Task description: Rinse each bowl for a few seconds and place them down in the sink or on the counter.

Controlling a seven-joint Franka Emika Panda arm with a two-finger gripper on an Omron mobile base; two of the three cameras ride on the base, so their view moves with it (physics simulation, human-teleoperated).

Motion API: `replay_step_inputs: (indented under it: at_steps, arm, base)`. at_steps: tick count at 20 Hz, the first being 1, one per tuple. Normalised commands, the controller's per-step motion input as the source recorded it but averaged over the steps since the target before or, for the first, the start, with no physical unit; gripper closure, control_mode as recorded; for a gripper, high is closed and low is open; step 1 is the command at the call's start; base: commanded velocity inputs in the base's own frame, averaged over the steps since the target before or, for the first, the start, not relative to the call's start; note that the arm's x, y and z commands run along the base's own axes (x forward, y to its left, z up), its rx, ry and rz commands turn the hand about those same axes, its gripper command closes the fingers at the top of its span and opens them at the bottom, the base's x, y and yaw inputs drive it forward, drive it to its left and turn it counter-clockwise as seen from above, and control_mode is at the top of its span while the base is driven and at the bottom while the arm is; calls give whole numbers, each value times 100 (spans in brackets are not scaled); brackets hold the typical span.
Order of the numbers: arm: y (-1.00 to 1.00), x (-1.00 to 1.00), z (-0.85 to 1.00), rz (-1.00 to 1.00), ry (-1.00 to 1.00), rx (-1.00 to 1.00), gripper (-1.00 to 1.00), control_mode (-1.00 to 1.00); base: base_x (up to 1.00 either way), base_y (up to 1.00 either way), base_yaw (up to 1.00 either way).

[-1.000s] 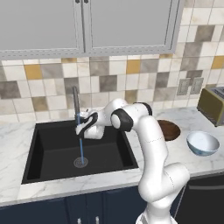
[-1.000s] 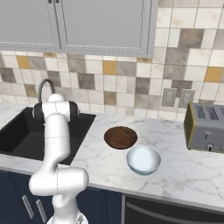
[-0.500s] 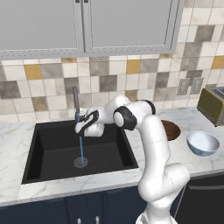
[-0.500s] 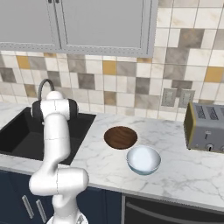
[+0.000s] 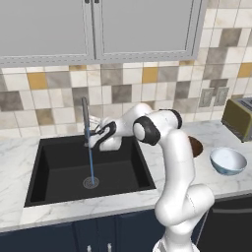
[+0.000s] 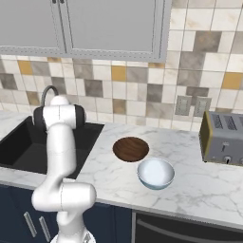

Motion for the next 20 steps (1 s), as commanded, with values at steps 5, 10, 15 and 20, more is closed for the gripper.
replay_step_inputs:
  at_steps: [5, 10, 15, 20]
  arm:
    - [-32, -24, 41, 0, 2, 6, -100, -100]
    - [-36, -39, 32, -1, 9, 6, -100, -100]
    - [-30, -35, 18, -3, 15, 7, -100, -100]
    - [-22, -36, 27, 0, 11, 4, -100, -100]
  base:
    - [0, 0, 0]
    - [0, 0, 0]
    - [0, 0, 0]
    - [0, 0, 0]
